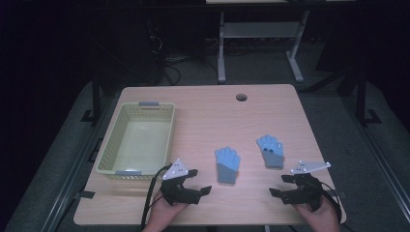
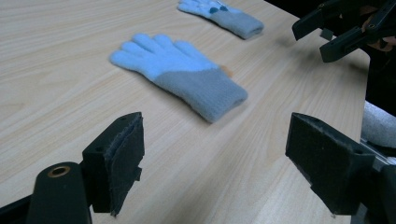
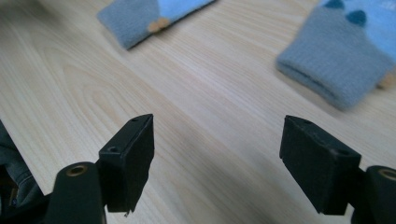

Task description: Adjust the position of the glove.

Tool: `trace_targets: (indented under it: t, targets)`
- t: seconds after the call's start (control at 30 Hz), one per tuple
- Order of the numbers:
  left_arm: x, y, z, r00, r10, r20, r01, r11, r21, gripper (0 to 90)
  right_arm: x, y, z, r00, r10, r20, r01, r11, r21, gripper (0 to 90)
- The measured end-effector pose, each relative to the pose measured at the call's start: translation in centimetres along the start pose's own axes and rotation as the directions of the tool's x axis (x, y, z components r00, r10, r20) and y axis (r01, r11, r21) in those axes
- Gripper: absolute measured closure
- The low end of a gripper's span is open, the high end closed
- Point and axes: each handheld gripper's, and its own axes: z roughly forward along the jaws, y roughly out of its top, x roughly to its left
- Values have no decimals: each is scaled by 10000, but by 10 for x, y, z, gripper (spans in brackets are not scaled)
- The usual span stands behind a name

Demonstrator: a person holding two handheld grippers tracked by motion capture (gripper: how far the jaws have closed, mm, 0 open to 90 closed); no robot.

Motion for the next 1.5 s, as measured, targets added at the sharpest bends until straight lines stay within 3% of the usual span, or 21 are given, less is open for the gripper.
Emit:
trace_targets:
  t: [0.23, 0.37, 0.43, 0.53, 0.73, 1.07, 1.5]
  targets:
    - [1, -1, -3, 9998, -154, -92, 153, 9999, -58, 190, 6, 1, 4, 9994, -342, 6, 342, 9993, 179, 253]
    - [3, -2, -3, 9997, -37, -222, 37, 10000, -17, 192, 8, 3, 1, 9993, -331, -183, 330, 9994, -52, 248]
    - [5, -2, -4, 9995, -30, -302, 28, 10000, -59, 193, 6, 5, -2, 9990, -91, -432, 81, 9997, -235, 246]
    - [5, -2, -5, 9994, -106, -334, 102, 9999, -116, 193, 4, 9, -4, 9993, -121, -357, 108, 9993, -360, 230]
    - [3, -3, -6, 9994, -6, -343, 1, 9999, -121, 194, -1, 30, -9, 9992, -145, -375, 123, 9983, -571, 231]
    - [3, -1, -7, 9995, 53, -313, -60, 9998, -208, 194, -12, 60, -8, 9993, -278, -247, 287, 9990, 337, 200]
    - [3, 0, -7, 9997, 13, -256, -21, 9995, -317, 194, -25, 90, -1, 9991, -417, -110, 424, 9960, 783, 234]
